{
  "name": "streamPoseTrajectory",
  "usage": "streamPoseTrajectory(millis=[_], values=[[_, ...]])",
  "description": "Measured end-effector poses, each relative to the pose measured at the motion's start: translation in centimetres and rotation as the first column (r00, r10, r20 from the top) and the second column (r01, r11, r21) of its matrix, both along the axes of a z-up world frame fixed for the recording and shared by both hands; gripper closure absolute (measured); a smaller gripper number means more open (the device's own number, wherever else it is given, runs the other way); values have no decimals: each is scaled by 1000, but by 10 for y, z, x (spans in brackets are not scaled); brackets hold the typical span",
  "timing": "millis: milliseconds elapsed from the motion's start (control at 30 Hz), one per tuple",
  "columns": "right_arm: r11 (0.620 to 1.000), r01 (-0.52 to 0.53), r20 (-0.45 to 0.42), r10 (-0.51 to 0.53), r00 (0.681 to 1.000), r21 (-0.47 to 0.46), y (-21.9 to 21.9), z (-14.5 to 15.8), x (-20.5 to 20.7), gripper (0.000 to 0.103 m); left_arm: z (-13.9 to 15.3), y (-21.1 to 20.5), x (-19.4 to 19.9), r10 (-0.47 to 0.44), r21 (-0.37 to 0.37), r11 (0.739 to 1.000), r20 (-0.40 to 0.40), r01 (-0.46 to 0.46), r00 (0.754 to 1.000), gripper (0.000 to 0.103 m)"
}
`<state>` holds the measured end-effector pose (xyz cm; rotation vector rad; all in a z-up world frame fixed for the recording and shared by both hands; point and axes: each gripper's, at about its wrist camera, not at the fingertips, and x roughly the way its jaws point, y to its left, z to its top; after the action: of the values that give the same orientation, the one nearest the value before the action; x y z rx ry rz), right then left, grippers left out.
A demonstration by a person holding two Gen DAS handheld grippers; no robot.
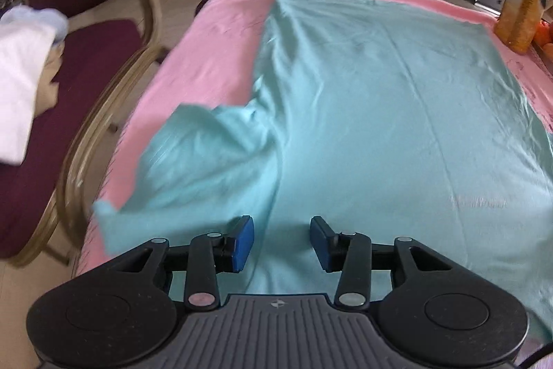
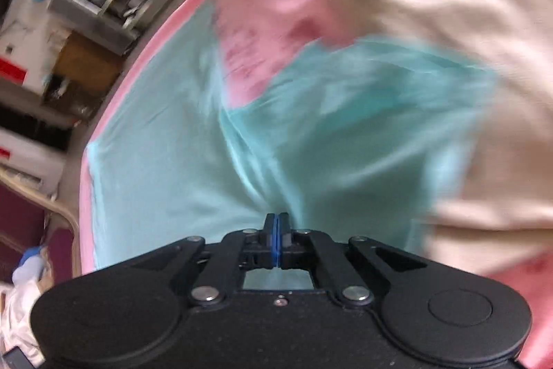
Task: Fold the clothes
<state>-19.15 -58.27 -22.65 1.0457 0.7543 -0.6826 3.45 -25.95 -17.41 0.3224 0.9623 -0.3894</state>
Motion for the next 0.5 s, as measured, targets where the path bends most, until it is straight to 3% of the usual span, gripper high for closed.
streamPoseTrajectory(millis=[133,233,267,367,500], values=[[996,83,-64,-85,994,-25,1,7,-37,102,2,14,-24,-18,54,998,15,17,1000,61],[996,75,-36,-77,996,-49,19,13,-52,93,7,18,-43,-58,8,998,23,57,998,70],[996,63,-16,-64,998,-60,26,16,-54,88,8,19,-49,-71,-9,997,25,71,997,70],[995,-8,72,15,997,-100,42,24,-49,88,18,14,-59,-122,-91,988,66,128,990,70],[989,-111,142,125,982,-100,51,19,-16,88,16,-4,-59,-155,-134,977,92,167,984,70]])
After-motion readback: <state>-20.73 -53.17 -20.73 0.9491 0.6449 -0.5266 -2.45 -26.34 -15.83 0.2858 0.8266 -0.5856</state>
